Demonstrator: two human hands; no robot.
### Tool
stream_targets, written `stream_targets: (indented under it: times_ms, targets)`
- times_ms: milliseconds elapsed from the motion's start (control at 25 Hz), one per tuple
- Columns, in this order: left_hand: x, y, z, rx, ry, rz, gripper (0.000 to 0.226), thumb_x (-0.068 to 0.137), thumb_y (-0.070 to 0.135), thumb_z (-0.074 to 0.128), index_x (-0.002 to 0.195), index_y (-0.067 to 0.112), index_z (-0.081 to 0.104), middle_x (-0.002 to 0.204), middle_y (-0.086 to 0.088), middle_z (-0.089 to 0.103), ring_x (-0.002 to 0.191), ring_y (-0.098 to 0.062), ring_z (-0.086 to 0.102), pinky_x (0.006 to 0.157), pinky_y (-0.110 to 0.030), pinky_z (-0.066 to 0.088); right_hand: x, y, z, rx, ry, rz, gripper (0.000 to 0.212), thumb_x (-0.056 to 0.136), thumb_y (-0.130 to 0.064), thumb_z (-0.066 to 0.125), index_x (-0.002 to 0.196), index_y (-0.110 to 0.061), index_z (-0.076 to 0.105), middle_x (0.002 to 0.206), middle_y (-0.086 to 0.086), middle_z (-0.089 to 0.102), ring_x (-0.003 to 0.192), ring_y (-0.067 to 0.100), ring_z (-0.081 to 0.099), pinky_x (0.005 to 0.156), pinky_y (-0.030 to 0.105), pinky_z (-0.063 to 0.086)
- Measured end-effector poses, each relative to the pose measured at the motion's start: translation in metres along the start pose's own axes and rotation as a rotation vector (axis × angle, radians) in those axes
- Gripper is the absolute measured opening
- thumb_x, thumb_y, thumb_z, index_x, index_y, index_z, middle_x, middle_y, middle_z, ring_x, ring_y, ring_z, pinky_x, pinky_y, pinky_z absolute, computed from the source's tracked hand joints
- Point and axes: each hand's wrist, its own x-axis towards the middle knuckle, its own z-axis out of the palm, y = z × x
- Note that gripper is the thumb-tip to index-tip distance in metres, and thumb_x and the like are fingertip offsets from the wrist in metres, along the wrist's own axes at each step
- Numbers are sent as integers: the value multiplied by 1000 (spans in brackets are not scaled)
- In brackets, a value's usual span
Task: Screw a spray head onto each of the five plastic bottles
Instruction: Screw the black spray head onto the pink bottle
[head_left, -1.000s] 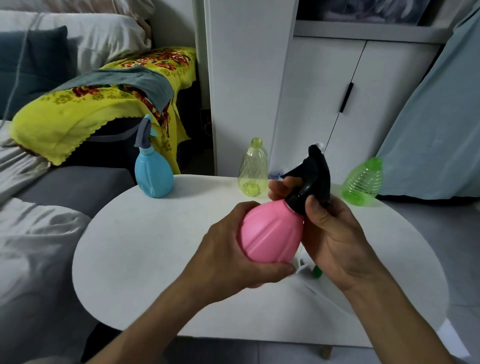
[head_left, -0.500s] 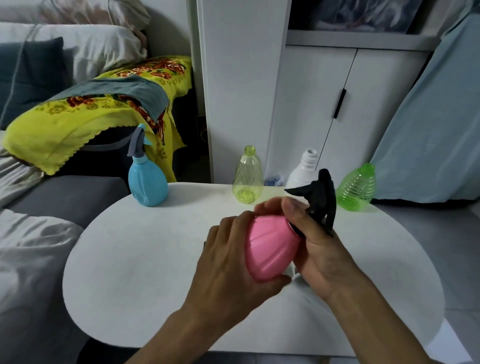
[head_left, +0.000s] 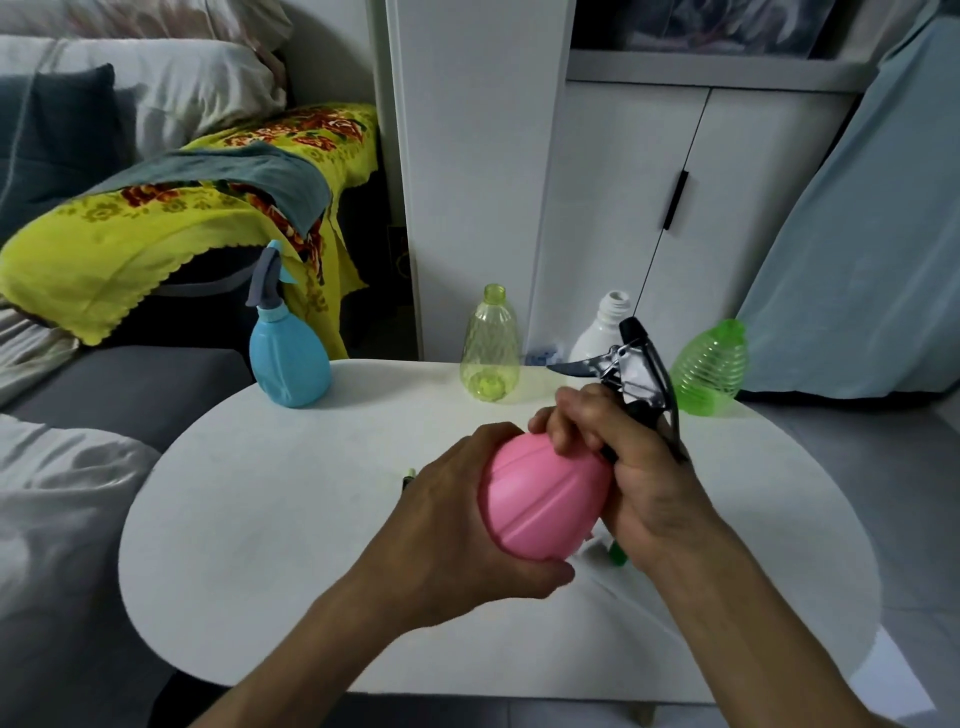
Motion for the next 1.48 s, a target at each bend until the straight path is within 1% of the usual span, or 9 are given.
stream_targets:
  times_ms: [120, 200, 360, 520, 720, 920, 1120, 1320, 1480]
  targets:
    - [-8, 3, 16, 62, 94, -22, 98, 48, 70, 78, 130, 42, 33, 122, 18, 53, 100, -7, 60, 82, -27, 58, 5, 9, 6, -103, 159, -15, 37, 73, -19, 71, 43, -20, 51, 50, 1, 56, 65, 17, 60, 75, 32, 49]
    - [-6, 2, 14, 60, 83, -27, 98, 47, 73, 78, 128, 47, 30, 121, 22, 51, 100, -5, 60, 82, -22, 56, 5, 8, 5, -114, 136, -45, 36, 72, -19, 72, 43, -20, 50, 49, 1, 54, 62, 16, 57, 72, 30, 50]
    - [7, -10, -13, -279, -253, -101, 95, 44, 60, 91, 125, 56, 41, 118, 26, 58, 105, -2, 63, 75, -26, 61, 1, 0, -1, -15, -84, -33, 34, 74, -19, 69, 48, -19, 46, 50, 2, 52, 70, 18, 58, 78, 26, 53]
    - [-1, -2, 3, -182, -116, -44, 91, 46, 62, 88, 124, 53, 40, 114, 24, 58, 98, -1, 64, 68, -25, 62, -1, 3, 5, -93, 25, -74, 36, 72, -16, 71, 45, -18, 47, 47, 2, 51, 57, 15, 55, 64, 21, 52]
    - [-5, -2, 9, -92, -17, 17, 89, 49, 65, 84, 122, 55, 35, 116, 30, 53, 98, 3, 61, 69, -19, 59, -2, 1, 9, -139, 84, -106, 40, 77, -11, 67, 42, -21, 50, 45, -1, 51, 52, 12, 52, 61, 21, 49]
    - [10, -12, -6, -385, -297, -168, 87, 48, 48, 93, 123, 50, 48, 114, 21, 61, 103, -5, 64, 74, -29, 62, -2, 3, 4, 10, 123, 1, 36, 74, -13, 67, 45, -17, 45, 47, 1, 50, 58, 14, 54, 67, 28, 47]
    - [3, -4, 11, -271, -113, -64, 88, 47, 60, 89, 122, 51, 44, 114, 21, 61, 98, -3, 65, 70, -28, 62, 0, -1, 2, -11, 199, 3, 38, 72, -15, 68, 41, -20, 47, 45, -2, 52, 52, 11, 52, 67, 31, 42]
    - [2, -9, 9, -266, -75, -53, 88, 49, 59, 88, 123, 52, 41, 115, 23, 58, 99, -4, 64, 67, -26, 62, 0, 2, 7, -65, 251, -10, 37, 71, -15, 70, 41, -20, 48, 48, -1, 53, 54, 12, 54, 67, 30, 44]
    - [-5, -5, 36, 76, 159, 68, 101, 54, 66, 78, 138, 42, 27, 133, 19, 47, 114, 2, 51, 92, -18, 48, 3, 11, 15, -114, 534, -41, 31, 75, -24, 81, 48, -23, 65, 51, -7, 62, 54, 8, 60, 67, 31, 50]
